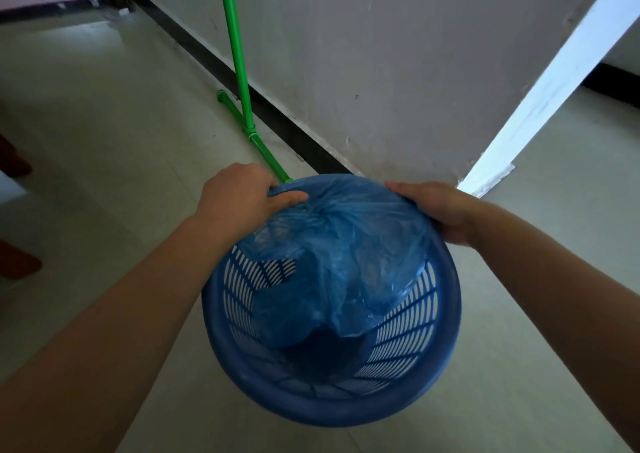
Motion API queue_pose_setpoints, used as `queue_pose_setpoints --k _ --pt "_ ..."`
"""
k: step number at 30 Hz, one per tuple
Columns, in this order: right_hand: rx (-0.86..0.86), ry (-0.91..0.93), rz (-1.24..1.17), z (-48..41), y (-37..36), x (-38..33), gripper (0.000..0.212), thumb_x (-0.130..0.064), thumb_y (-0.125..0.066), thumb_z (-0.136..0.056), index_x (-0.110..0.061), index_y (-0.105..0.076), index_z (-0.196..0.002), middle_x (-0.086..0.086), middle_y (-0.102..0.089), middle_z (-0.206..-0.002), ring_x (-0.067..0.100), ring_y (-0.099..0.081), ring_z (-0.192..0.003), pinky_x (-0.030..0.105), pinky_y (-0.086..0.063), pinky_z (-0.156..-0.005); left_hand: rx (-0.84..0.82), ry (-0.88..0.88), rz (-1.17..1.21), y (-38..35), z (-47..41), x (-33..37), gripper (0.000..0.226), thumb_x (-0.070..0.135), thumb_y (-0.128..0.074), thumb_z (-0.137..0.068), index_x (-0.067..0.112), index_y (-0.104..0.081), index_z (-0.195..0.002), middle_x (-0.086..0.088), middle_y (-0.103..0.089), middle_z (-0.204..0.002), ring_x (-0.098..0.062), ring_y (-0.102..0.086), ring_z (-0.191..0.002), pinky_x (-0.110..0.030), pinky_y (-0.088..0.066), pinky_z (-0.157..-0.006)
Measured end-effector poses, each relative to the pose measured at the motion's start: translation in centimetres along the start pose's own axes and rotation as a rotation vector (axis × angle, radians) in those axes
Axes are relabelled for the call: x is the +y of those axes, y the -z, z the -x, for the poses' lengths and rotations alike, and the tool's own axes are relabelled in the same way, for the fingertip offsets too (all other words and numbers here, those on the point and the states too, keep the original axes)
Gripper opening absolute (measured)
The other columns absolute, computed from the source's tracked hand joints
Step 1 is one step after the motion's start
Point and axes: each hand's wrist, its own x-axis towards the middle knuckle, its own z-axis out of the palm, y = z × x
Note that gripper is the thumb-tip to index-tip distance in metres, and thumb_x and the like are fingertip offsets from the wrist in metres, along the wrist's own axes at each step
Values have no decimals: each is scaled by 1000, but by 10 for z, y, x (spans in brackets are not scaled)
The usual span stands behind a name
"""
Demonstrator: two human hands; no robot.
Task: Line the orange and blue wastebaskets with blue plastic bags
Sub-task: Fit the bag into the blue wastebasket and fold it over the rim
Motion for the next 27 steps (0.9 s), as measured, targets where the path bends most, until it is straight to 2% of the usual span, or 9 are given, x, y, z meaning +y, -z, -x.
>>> queue_pose_setpoints --k 5,7,9,11,15,19,22,25,27 --pt "-88 -161 -144 6 0 12 26 -22 -60 -96 -3 -69 -111 13 -75 -103 24 -72 -89 33 -61 -70 9 -67 -83 -3 -1 6 70 83 -29 -68 16 -43 -55 -2 -46 -56 -20 -49 -55 -30 -32 -51" --pt "-89 -165 -145 8 0 17 25 -20 -59 -96 -2 -68 -111 14 -74 -101 25 -71 -89 34 -60 -75 14 -72 -83 -5 -2 6 69 83 -28 -67 17 -43 -56 -2 -46 -57 -21 -49 -57 -31 -33 -52" --pt "-61 -120 -168 8 0 17 35 -30 -60 -96 -3 -68 -117 13 -73 -111 26 -70 -101 37 -58 -86 27 -73 -79 -7 -3 3 70 83 -27 -67 16 -43 -56 -3 -45 -57 -23 -48 -56 -31 -33 -52" --pt "46 -65 -172 11 0 12 41 -42 -55 -97 -7 -68 -113 11 -75 -106 26 -71 -97 37 -57 -86 51 -43 -85 -7 -4 -2 71 82 -28 -69 14 -43 -56 -4 -45 -56 -25 -49 -56 -32 -33 -52" --pt "460 211 345 20 -4 6 49 -57 -48 -94 -17 -62 -118 3 -67 -107 23 -64 -101 39 -51 -93 82 99 -87 -2 -3 -9 73 80 -38 -77 10 -47 -59 -7 -46 -57 -26 -49 -57 -33 -35 -51" --pt "652 576 802 41 -19 4 51 -57 -53 -92 -23 -53 -129 7 -54 -123 26 -59 -110 40 -48 -95 21 230 76 0 -2 5 82 80 -27 -84 5 -50 -57 -10 -50 -57 -30 -53 -61 -34 -34 -55" --pt "550 753 963 64 -40 0 49 -59 -59 -87 -26 -55 -124 2 -51 -122 19 -58 -105 36 -50 -89 -118 459 490 8 2 11 88 78 -25 -86 0 -64 -81 -15 -63 -81 -30 -63 -79 -38 -51 -72" --pt "352 863 1149 85 -67 4 57 -72 -54 -82 -31 -56 -121 -6 -51 -116 11 -55 -101 30 -48 -84 -184 653 859 19 14 7 76 72 -25 -92 9 -57 -119 -5 -61 -97 -18 -59 -82 -31 -46 -61" --pt "290 954 1292 91 -84 12 63 -75 -52 -81 -29 -55 -124 -4 -53 -113 14 -54 -103 35 -47 -89 -181 732 921 23 26 -1 66 68 -26 -95 13 -52 -121 -5 -60 -96 -19 -58 -83 -32 -47 -64"
